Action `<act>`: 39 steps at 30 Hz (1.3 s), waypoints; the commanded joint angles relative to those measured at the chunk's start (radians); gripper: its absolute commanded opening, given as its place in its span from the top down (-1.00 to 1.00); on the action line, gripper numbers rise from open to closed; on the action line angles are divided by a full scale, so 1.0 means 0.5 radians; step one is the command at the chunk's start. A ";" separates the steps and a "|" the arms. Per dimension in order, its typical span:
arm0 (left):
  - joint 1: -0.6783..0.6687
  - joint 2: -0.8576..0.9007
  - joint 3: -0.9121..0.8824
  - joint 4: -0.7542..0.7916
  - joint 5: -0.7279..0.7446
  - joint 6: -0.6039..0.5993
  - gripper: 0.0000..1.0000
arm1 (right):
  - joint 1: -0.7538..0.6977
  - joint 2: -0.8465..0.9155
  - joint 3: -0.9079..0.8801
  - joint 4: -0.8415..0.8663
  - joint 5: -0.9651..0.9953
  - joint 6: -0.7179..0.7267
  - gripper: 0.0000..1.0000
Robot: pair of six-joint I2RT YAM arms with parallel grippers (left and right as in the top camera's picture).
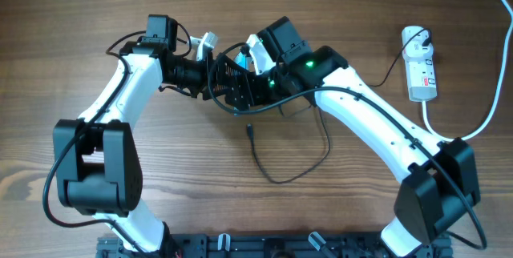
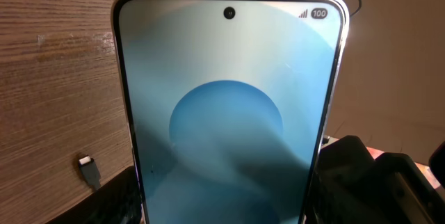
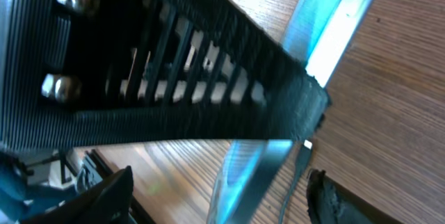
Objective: Plug charger to phone and switch on socket
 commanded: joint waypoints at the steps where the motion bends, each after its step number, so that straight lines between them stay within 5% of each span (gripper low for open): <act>1: -0.002 -0.060 0.041 0.010 0.048 0.040 -0.22 | 0.011 0.085 0.029 0.039 0.057 0.111 -0.48; 19: -0.002 -0.060 0.041 0.011 0.048 0.040 -0.25 | 0.011 0.098 0.029 0.067 0.057 0.252 0.92; 24: -0.002 -0.060 0.041 0.011 0.049 0.039 -0.56 | 0.008 0.097 0.030 0.069 0.057 0.251 0.91; 28: 0.027 -0.072 0.041 0.075 0.194 0.039 -0.45 | -0.049 0.058 0.030 0.069 -0.063 0.246 0.92; 34: 0.167 -0.139 0.041 0.519 1.032 0.037 -0.29 | -0.230 -0.022 0.030 0.240 -0.797 0.126 0.91; 39: 0.172 -0.204 0.043 0.710 1.086 -0.058 -0.31 | -0.313 -0.022 0.030 0.597 -1.308 0.208 0.91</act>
